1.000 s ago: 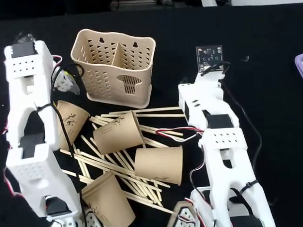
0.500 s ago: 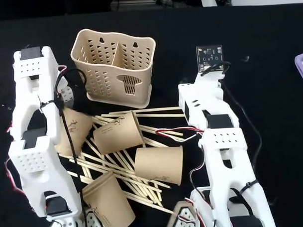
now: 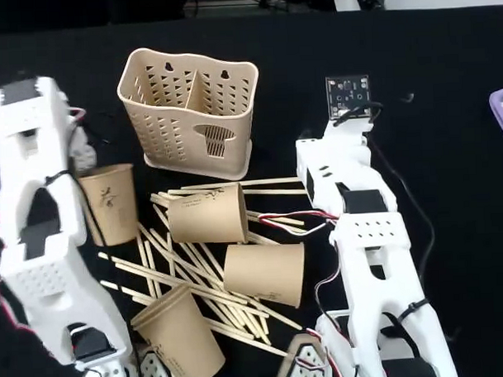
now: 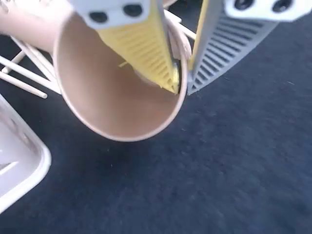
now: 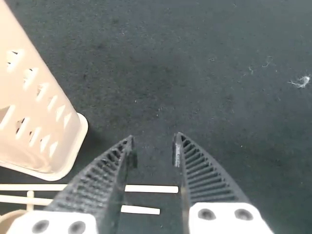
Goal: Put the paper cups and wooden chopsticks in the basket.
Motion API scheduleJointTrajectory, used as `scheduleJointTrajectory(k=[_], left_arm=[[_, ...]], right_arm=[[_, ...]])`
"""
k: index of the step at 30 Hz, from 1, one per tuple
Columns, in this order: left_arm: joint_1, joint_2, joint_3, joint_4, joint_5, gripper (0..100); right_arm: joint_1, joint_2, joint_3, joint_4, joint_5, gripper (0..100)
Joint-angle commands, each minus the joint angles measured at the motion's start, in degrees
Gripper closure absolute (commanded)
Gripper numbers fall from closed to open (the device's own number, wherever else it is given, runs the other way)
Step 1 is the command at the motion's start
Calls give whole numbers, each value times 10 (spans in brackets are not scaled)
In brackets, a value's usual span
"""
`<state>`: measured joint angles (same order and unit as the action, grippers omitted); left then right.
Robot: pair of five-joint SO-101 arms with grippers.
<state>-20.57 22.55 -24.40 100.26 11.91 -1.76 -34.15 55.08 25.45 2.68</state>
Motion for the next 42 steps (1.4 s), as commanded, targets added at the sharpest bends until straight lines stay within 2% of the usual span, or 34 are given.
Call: scheduleJointTrajectory(k=[1, 3, 6, 12, 17, 21, 25, 29, 37, 42], left_arm=[[-51, -108, -68, 6, -111, 970], [-65, -155, -102, 6, -133, 970], [-63, -222, -159, 4, -120, 970], [6, -295, -255, -55, -1, 970], [135, -308, -288, -129, 74, 967], [242, -282, -232, -181, 77, 967], [305, -255, -191, -219, 76, 967], [319, -231, -168, -245, 76, 967], [318, -186, -146, -244, 76, 966], [317, -167, -151, -243, 80, 852]], right_arm=[[-6, 2, -18, -15, 4, 864], [-6, 2, -18, -15, 3, 864], [-6, 2, -18, -15, 0, 864], [-6, 2, -17, -15, 0, 864], [-6, 2, -16, -15, 0, 864], [-6, 2, -11, -15, 0, 864], [-6, 2, -9, -15, 1, 864], [-6, 2, -9, -15, 2, 864], [-6, 2, -11, -15, 2, 864], [-6, 2, -9, -15, 4, 864]])
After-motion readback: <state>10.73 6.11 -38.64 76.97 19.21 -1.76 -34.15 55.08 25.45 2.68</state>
